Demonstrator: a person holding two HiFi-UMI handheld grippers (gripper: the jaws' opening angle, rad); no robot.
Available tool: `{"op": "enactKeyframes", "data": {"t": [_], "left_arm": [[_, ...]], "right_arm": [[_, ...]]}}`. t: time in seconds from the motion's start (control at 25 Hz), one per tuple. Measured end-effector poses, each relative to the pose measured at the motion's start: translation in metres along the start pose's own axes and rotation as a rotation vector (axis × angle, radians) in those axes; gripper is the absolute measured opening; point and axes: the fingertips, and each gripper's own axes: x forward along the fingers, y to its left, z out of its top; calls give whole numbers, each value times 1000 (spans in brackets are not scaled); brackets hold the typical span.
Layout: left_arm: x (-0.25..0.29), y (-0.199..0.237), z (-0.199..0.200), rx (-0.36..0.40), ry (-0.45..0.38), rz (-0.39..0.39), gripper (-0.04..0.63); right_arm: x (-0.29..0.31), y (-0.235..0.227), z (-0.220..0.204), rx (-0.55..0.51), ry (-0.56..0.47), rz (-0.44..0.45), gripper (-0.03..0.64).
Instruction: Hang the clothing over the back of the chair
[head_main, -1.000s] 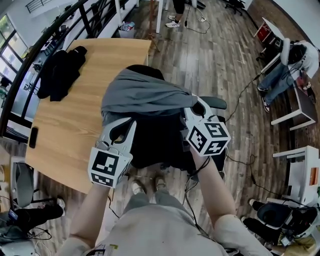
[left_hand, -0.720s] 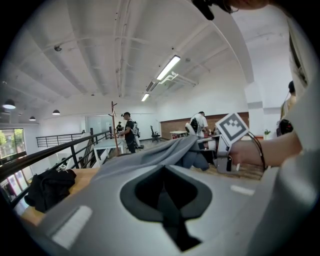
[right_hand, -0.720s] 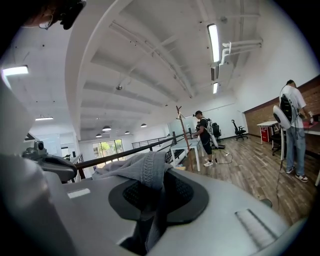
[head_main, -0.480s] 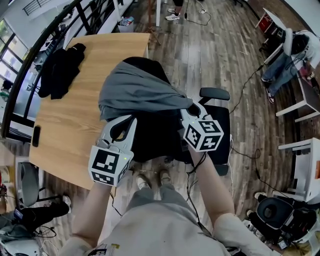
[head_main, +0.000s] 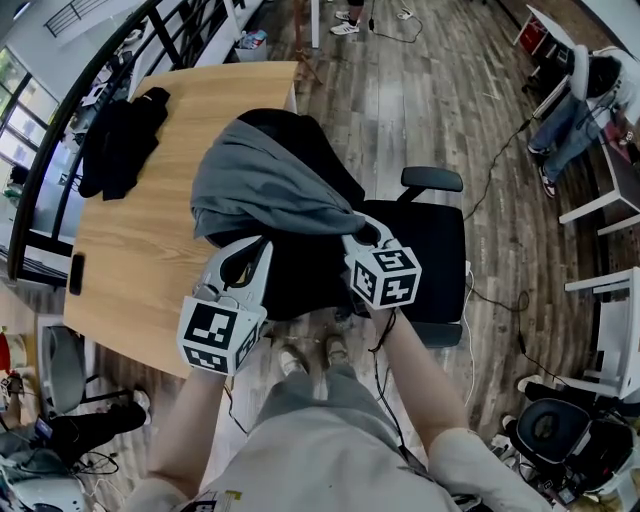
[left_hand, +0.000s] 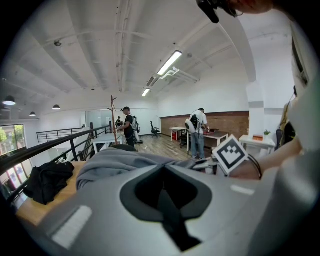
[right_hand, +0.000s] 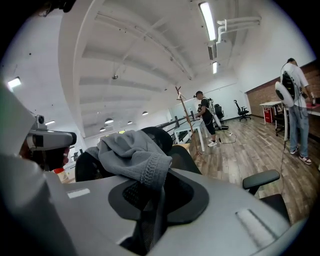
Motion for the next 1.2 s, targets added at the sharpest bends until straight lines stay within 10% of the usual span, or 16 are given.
{"op": "enactKeyframes", "data": {"t": [0.72, 1.2], "left_arm": [[-8, -11, -13, -45, 14, 13, 2], [-29, -12, 11, -67, -37, 33, 2]], "right_arm": [[0, 31, -67, -6, 170, 175, 403], [-52, 41, -13, -76, 102, 191, 341]]}}
